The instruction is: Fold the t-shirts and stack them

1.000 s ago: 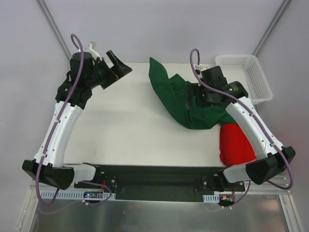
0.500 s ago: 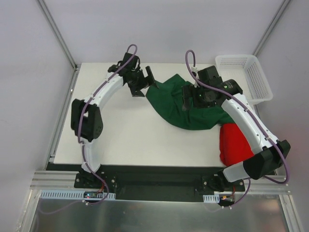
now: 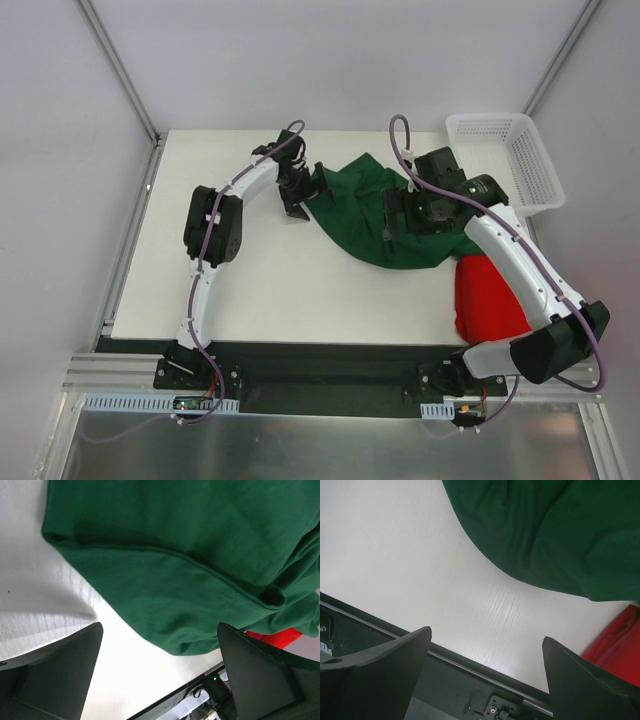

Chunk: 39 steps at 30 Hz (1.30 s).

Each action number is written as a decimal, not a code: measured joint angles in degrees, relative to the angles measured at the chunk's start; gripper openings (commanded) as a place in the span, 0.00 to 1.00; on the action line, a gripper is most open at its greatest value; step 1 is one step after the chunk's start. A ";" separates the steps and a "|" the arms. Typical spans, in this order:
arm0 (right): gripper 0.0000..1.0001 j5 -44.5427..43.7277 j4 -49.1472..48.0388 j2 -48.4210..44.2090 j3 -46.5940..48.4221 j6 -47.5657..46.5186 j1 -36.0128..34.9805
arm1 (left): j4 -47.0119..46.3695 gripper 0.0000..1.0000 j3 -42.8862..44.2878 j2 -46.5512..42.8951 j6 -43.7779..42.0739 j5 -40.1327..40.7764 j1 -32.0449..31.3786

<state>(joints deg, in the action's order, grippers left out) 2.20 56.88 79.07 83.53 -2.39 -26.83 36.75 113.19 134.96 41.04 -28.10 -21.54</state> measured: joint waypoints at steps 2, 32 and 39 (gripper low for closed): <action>0.96 0.02 0.00 0.02 0.00 0.00 0.11 | -0.02 0.99 1.01 0.50 -0.15 -0.04 -0.07; 0.96 1.75 -0.09 4.68 1.20 -0.22 0.72 | -2.58 0.00 -16.13 -13.64 -0.13 3.28 -1.18; 0.96 1.81 -0.02 5.20 2.21 -0.57 0.85 | -3.28 0.00 -26.51 -42.16 -1.42 14.14 5.05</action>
<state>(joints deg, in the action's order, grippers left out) 4.01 56.86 84.27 85.73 -2.96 -25.98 33.47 86.67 92.79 39.62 -13.96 -16.49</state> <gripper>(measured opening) 0.960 0.020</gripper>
